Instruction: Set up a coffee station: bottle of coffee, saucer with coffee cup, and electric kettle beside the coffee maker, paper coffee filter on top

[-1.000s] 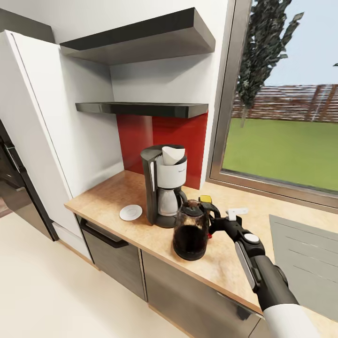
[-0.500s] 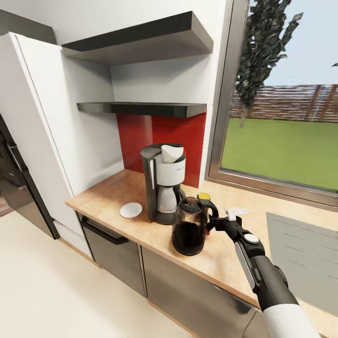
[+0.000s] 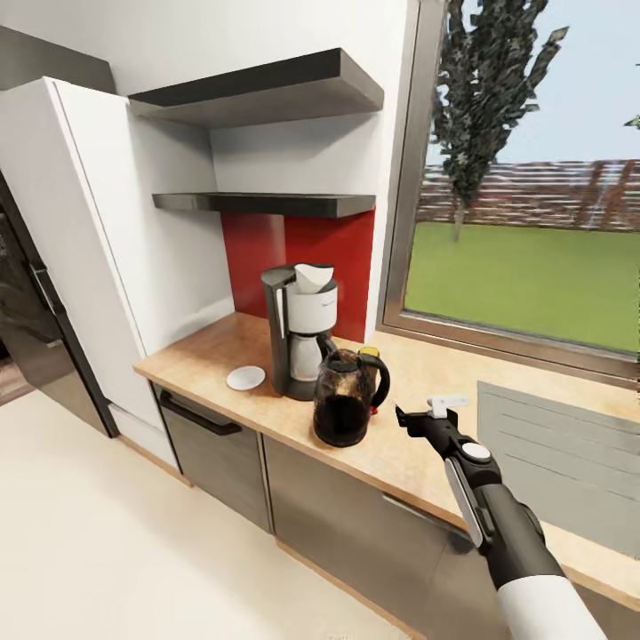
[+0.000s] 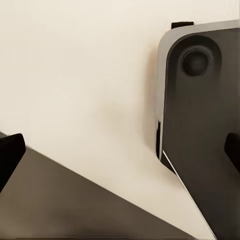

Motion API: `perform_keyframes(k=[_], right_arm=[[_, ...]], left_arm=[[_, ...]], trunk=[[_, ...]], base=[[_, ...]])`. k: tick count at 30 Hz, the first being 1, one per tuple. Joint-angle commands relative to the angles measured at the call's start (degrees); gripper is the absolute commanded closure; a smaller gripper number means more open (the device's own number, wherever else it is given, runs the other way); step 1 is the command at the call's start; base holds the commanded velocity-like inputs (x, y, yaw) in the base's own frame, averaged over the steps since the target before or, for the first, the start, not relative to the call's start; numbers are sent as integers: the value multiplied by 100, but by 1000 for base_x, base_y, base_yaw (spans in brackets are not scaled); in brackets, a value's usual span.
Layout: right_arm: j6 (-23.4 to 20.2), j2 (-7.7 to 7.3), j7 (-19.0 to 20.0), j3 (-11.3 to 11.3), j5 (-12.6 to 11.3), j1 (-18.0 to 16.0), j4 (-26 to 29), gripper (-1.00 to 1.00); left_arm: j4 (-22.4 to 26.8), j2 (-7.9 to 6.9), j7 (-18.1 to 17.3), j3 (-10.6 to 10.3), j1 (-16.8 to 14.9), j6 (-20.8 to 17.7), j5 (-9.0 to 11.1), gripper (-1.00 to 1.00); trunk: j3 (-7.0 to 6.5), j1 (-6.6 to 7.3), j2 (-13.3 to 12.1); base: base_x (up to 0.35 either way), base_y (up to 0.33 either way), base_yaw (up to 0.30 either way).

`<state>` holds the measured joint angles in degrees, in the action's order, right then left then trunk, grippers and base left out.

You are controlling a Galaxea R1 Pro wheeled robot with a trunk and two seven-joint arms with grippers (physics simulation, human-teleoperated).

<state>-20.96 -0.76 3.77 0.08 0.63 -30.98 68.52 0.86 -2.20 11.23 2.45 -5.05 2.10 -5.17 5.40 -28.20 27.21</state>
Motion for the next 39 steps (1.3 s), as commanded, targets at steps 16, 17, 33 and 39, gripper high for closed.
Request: perform_keyframes(k=[16,17,33,39], right_arm=[[1058,267,29,33,-16,-4,-808,-100],[1256,334,32,34,-4,-4,-991,-100],[5043,470,28,24,40,-4,-5597,-100],[5516,471,-440,8,11,157,-6616,-100]], left_arm=[[342,-23,11,-15,-74,61,-70,-100],[404,-24,11,-16,-74,61,-73,-100],[821,4,-7,-17,-81,263,-65,-100],[797,9,-7,-38,-72,623,-91,-100]], trunk=[[12,0,11],[12,0,11],[12,0,11],[12,0,11]], base=[[-327,-21,0],[-336,0,0],[-70,0,0],[0,0,0]])
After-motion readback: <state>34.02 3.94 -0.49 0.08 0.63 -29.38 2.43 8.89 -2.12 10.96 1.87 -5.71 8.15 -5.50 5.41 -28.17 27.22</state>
